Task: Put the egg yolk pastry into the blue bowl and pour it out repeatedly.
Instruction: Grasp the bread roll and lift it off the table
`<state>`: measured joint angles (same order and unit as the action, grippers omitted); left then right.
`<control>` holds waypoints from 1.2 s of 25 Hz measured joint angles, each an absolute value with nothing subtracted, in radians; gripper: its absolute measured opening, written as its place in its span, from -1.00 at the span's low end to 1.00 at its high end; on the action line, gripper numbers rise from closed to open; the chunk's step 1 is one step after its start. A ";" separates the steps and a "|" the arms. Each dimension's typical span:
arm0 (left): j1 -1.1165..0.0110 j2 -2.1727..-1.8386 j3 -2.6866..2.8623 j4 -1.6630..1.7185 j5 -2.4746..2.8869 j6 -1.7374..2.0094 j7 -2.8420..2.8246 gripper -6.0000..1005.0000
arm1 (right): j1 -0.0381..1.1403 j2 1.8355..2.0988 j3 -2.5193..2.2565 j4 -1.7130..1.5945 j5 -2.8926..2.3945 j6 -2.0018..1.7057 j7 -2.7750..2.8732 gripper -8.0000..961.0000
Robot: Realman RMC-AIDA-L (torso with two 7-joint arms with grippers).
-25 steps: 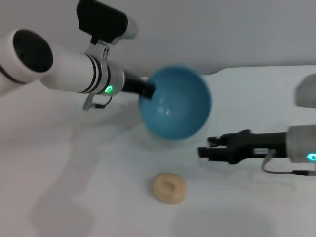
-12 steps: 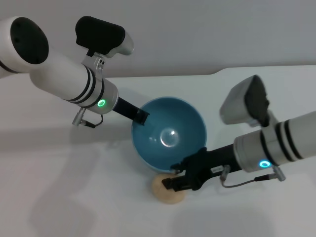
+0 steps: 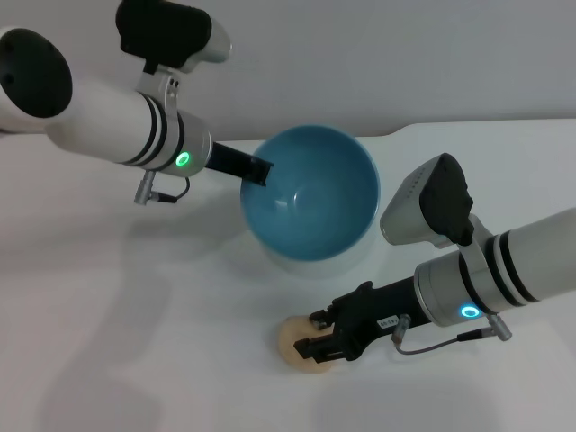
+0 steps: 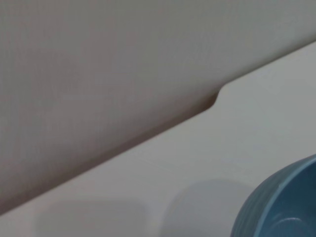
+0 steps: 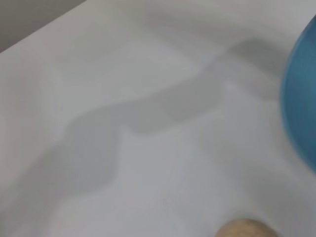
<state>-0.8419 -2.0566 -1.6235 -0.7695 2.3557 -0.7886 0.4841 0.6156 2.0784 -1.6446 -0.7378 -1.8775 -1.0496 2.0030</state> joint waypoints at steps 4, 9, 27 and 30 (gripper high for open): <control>-0.848 -2.055 -1.635 -0.766 2.362 -0.784 0.482 -0.97 | 0.614 2.079 -1.646 -0.741 -1.878 -1.050 2.003 -0.04; -0.843 -2.053 -1.640 -0.766 2.363 -0.767 0.482 -0.97 | 0.611 2.077 -1.636 -0.752 -1.878 -1.050 2.004 -0.06; -0.858 -2.052 -1.692 -0.772 2.427 -0.787 0.471 -0.97 | 0.639 2.079 -1.695 -0.674 -1.874 -0.976 2.033 -0.10; -0.859 -2.052 -1.692 -0.777 2.428 -0.794 0.471 -0.97 | 0.641 2.084 -1.734 -0.661 -1.867 -0.921 2.034 -0.11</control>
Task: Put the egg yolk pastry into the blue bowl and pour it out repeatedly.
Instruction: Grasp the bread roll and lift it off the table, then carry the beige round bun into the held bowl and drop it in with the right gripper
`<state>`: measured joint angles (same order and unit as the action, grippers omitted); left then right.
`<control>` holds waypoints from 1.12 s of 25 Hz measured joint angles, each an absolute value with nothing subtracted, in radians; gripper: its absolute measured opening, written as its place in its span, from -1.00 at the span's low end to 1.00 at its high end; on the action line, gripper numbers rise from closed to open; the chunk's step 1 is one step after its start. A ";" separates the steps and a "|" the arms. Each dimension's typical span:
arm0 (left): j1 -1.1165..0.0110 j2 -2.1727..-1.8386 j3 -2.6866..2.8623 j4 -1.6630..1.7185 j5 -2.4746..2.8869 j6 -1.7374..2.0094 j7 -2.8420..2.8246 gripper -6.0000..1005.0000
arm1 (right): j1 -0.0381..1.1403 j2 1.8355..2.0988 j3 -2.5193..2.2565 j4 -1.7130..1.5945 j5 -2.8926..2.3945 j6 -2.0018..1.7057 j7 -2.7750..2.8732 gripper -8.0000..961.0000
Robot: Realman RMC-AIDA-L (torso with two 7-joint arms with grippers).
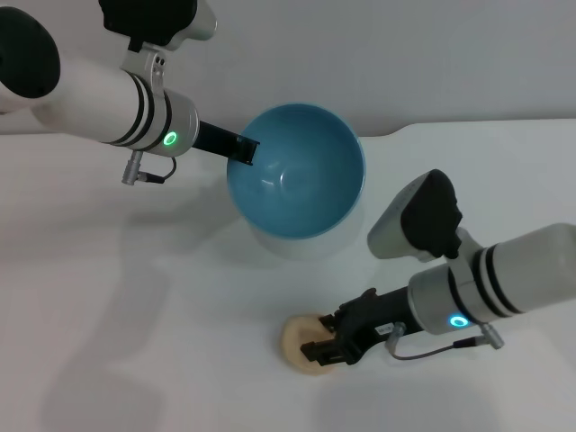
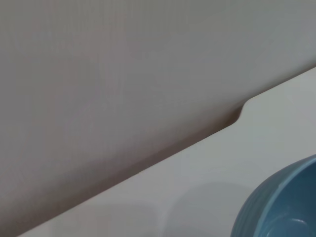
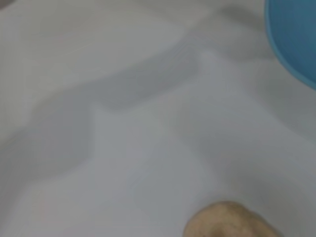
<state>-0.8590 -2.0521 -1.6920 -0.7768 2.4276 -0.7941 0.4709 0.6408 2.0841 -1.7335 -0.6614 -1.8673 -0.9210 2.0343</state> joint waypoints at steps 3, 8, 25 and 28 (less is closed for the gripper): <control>-0.860 -2.053 -1.692 -0.777 2.428 -0.795 0.473 -0.97 | 0.640 2.086 -1.792 -0.655 -1.818 -0.853 2.034 -0.12; -0.860 -2.053 -1.692 -0.778 2.428 -0.802 0.478 -0.97 | 0.643 2.086 -1.877 -0.649 -1.752 -0.764 2.034 -0.13; -0.864 -2.052 -1.690 -0.780 2.458 -0.823 0.482 -0.97 | 0.568 2.071 -1.697 -0.750 -1.759 -0.964 1.947 -0.35; -0.872 -2.053 -1.691 -0.779 2.488 -0.854 0.476 -0.97 | 0.530 2.071 -1.568 -0.780 -1.756 -1.088 1.876 -0.39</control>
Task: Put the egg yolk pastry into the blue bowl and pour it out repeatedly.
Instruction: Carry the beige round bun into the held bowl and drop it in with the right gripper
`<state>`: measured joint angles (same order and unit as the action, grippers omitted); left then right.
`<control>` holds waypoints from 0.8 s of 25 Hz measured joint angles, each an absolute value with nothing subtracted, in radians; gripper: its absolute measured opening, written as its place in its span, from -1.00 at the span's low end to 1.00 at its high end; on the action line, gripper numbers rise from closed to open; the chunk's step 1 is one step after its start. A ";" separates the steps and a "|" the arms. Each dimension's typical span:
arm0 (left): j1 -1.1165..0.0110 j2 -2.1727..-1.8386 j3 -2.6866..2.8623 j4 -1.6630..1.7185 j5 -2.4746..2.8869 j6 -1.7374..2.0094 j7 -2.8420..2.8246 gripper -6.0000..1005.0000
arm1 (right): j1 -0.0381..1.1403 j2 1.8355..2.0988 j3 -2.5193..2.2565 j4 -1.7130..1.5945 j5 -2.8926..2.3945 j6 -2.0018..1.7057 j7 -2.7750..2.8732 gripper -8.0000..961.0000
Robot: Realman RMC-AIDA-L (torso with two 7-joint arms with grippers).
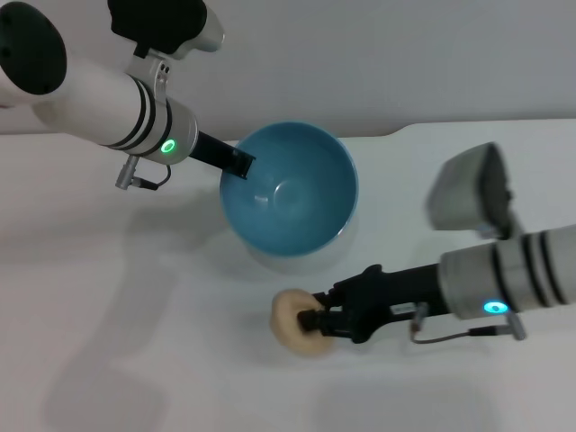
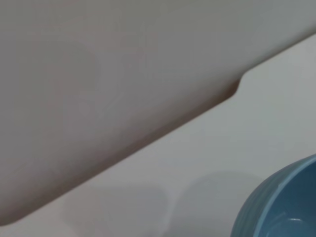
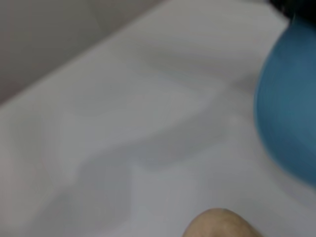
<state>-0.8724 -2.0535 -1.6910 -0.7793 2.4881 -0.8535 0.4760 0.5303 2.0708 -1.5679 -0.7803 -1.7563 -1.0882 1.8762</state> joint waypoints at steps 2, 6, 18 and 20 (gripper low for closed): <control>-0.874 -2.054 -1.691 -0.779 2.490 -0.869 0.476 -0.97 | 0.504 2.072 -1.491 -0.808 -1.754 -1.173 1.836 -0.50; -0.875 -2.054 -1.690 -0.779 2.491 -0.895 0.475 -0.97 | 0.467 2.075 -1.355 -0.850 -1.727 -1.337 1.771 -0.56; -0.877 -2.057 -1.688 -0.813 2.489 -1.046 0.474 -0.97 | 0.421 2.069 -0.998 -0.917 -1.592 -1.617 1.655 -0.68; -0.877 -2.058 -1.691 -0.824 2.488 -1.072 0.473 -0.96 | 0.414 2.068 -0.961 -0.917 -1.611 -1.619 1.655 -0.71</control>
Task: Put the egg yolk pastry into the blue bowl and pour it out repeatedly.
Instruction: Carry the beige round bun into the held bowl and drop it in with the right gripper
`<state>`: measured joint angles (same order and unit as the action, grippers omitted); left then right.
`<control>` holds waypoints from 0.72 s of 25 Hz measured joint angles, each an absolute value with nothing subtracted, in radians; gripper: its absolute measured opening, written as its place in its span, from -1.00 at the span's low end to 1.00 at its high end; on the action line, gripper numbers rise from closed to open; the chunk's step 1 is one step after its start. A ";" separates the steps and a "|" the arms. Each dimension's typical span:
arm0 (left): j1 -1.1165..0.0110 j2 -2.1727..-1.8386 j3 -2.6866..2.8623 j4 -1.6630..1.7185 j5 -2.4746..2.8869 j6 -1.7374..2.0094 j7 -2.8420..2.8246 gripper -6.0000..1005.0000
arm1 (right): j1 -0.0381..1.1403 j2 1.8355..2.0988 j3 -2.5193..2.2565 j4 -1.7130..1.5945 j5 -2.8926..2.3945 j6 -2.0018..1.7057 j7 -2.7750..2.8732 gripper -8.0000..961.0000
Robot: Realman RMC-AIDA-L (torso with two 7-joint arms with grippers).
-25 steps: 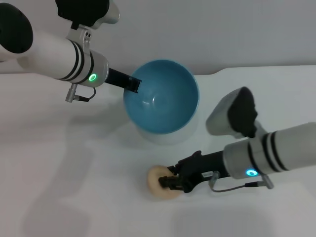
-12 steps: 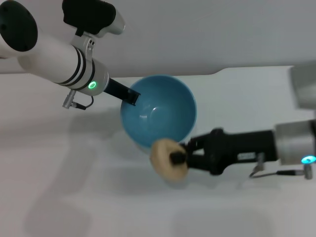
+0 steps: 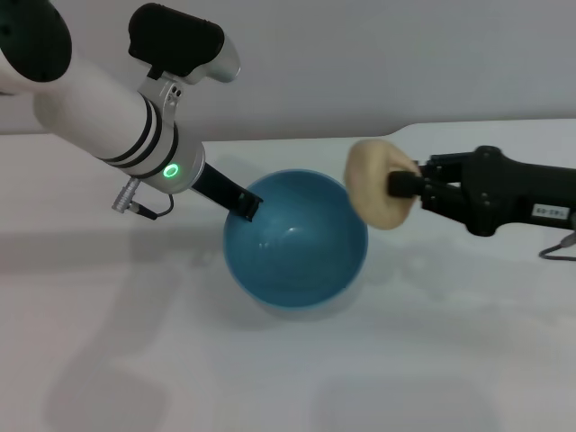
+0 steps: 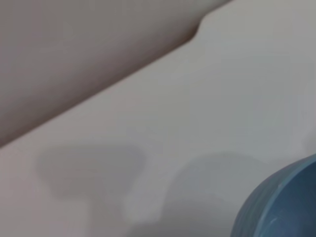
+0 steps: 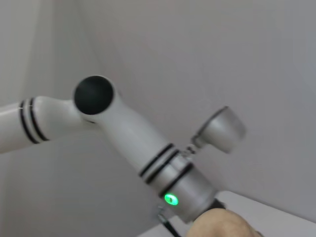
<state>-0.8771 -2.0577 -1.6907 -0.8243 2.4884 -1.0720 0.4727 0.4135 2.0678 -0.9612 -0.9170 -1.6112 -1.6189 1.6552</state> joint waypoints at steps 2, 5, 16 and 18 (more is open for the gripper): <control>-0.875 -2.058 -1.692 -0.840 2.486 -1.097 0.472 -0.96 | 0.409 2.068 -0.933 -0.914 -1.639 -1.617 1.657 -0.74; -0.870 -2.059 -1.692 -0.867 2.486 -1.136 0.469 -0.96 | 0.399 2.068 -0.907 -0.900 -1.676 -1.606 1.663 -0.78; -0.887 -2.066 -1.621 -0.954 2.483 -1.233 0.413 -0.96 | 0.416 2.067 -0.919 -0.814 -1.696 -1.505 1.664 -0.88; -0.895 -2.067 -1.596 -0.959 2.482 -1.246 0.392 -0.96 | 0.424 2.068 -0.933 -0.813 -1.696 -1.502 1.664 -0.89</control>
<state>-0.8948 -2.0667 -1.5957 -0.9587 2.4820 -1.2459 0.3918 0.4243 2.0675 -0.9327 -0.8125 -1.6958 -1.5017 1.6639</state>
